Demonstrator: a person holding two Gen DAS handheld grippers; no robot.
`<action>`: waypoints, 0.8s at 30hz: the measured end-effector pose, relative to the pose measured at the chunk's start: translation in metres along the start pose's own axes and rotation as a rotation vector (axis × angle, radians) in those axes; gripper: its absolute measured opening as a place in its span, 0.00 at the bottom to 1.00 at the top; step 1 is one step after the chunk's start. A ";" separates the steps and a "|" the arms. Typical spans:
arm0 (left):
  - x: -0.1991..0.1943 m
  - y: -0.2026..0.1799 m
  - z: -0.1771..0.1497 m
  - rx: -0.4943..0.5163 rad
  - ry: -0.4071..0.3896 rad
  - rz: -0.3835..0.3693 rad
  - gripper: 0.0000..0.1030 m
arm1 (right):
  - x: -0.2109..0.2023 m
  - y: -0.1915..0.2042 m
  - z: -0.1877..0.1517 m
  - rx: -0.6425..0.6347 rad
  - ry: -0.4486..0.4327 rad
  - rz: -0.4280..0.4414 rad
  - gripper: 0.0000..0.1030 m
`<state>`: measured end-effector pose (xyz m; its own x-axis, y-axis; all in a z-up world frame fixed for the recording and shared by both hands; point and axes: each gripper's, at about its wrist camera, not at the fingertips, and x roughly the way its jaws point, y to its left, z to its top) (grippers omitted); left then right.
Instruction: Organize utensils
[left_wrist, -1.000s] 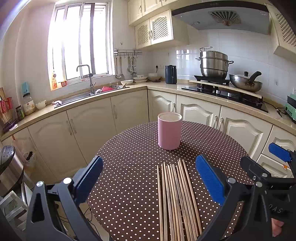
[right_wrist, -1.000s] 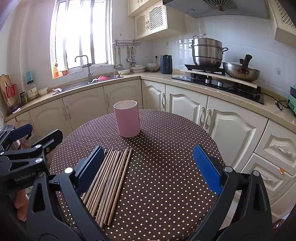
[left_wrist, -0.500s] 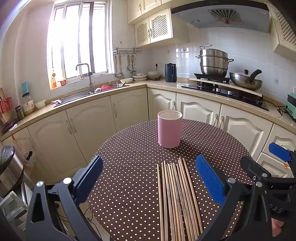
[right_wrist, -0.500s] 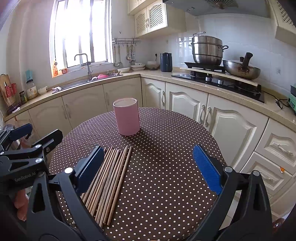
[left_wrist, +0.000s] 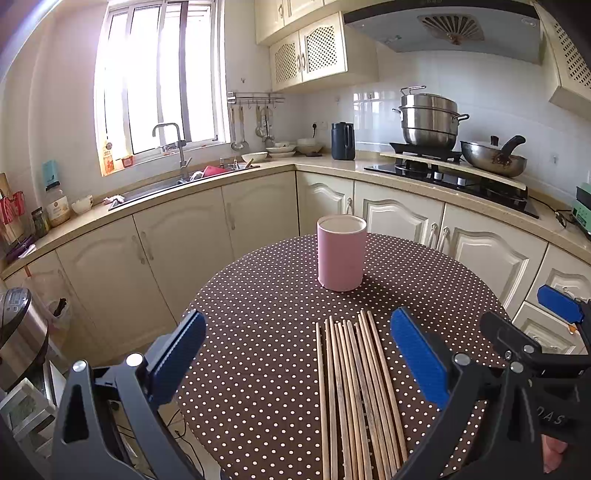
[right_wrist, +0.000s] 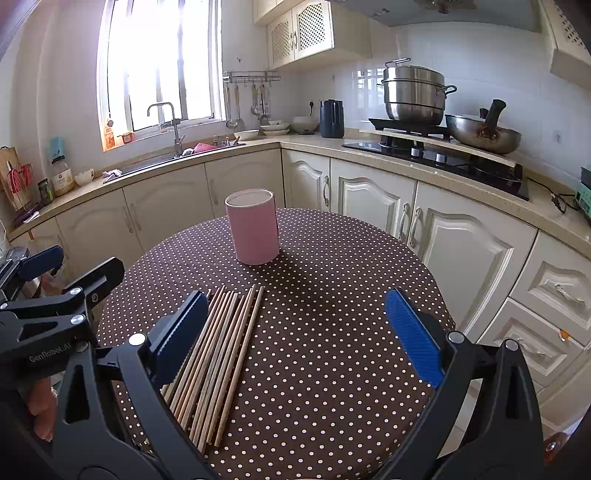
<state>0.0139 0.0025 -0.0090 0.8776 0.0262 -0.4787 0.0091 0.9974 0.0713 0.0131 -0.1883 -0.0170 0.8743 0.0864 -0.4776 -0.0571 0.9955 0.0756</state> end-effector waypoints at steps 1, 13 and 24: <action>0.000 0.000 0.000 0.000 0.000 -0.001 0.96 | 0.000 0.000 0.000 0.000 0.000 0.000 0.92; 0.006 0.001 0.001 -0.005 0.011 -0.001 0.95 | 0.008 0.000 0.002 0.004 0.013 0.000 0.92; 0.052 0.015 0.002 -0.031 0.128 -0.013 0.93 | 0.058 0.007 0.002 0.010 0.135 -0.026 0.92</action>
<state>0.0601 0.0190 -0.0313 0.8089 0.0200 -0.5876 0.0031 0.9993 0.0384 0.0638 -0.1767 -0.0425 0.8029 0.0659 -0.5925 -0.0303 0.9971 0.0699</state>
